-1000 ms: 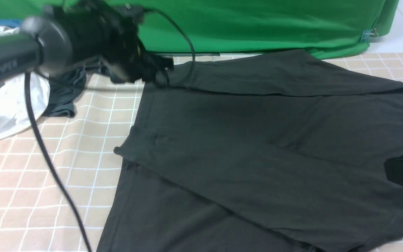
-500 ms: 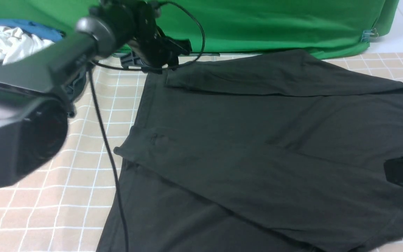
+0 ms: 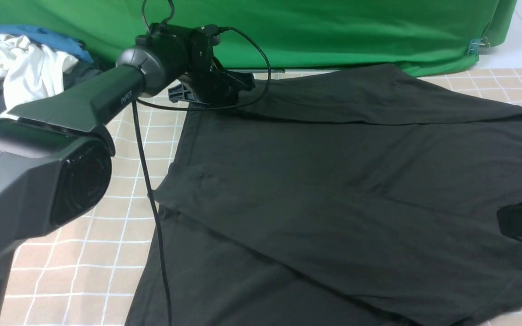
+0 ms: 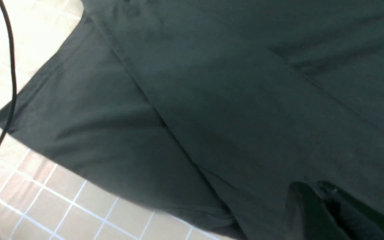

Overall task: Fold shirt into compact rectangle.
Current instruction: 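Grab the top left corner of the dark shirt with the left gripper, then fold the left side of the dark shirt inward over its body with the left gripper, then grasp the near edge of the shirt at its hem and shoulder corners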

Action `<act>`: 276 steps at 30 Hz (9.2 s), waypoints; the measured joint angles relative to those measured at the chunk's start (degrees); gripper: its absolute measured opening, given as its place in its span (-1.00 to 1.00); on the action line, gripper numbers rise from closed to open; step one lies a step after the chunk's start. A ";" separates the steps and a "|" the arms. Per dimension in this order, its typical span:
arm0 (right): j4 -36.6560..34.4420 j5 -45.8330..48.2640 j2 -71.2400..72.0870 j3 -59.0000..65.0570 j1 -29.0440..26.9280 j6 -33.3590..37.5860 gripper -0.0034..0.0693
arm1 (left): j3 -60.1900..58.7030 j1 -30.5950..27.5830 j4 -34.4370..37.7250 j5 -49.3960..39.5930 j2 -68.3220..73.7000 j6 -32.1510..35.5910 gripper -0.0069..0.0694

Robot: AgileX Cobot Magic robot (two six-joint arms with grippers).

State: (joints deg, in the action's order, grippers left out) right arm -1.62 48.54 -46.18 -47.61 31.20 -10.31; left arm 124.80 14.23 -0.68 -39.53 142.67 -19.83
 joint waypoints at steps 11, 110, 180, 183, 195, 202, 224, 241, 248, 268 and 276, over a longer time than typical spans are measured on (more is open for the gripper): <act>0.05 0.19 0.00 0.12 0.00 0.00 -0.68 | 0.00 -0.40 1.16 -10.12 -6.56 1.08 -0.74; -14.34 -22.31 -78.87 -43.49 -40.72 18.90 -0.80 | -34.39 5.59 2.42 -21.61 -25.00 2.25 -0.79; -13.62 18.11 -62.05 -46.94 -33.72 25.41 -0.66 | -13.30 -9.66 -21.37 -7.31 -14.65 2.24 -0.54; -13.62 20.26 -60.04 -46.33 -33.72 24.95 -0.66 | -13.24 -9.66 -20.83 -10.57 -19.99 2.08 -0.46; -13.67 17.31 -43.46 -27.35 -33.72 24.07 -0.56 | -35.08 -6.81 2.38 -21.69 -46.99 7.18 -0.79; -13.51 11.46 -42.02 -12.53 -33.13 23.93 0.05 | -65.92 1.04 4.99 -19.26 -61.53 0.43 -0.79; -6.31 -2.29 -48.77 -8.52 -28.55 16.19 0.77 | -84.65 1.28 0.06 -9.24 -63.00 -9.19 -0.07; -4.50 -5.21 -55.39 -8.62 -28.55 11.59 -0.46 | -84.65 1.28 1.55 -8.74 -63.00 -8.06 -0.07; -4.44 -4.22 -55.24 -8.68 -28.55 14.49 -0.78 | -84.65 1.28 1.55 -8.74 -63.00 -6.58 -0.07; 5.96 12.30 -46.82 -8.62 -28.55 10.31 -0.79 | -84.65 1.28 0.68 -9.20 -63.00 -4.59 -0.07; 8.02 11.68 -46.82 -8.57 -28.55 8.25 -0.50 | -84.65 1.28 0.68 -11.34 -63.00 -3.84 -0.07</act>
State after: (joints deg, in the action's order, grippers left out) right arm 6.40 60.22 -93.00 -56.18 2.66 -2.06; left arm 40.15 15.51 0.00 -50.87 79.67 -23.66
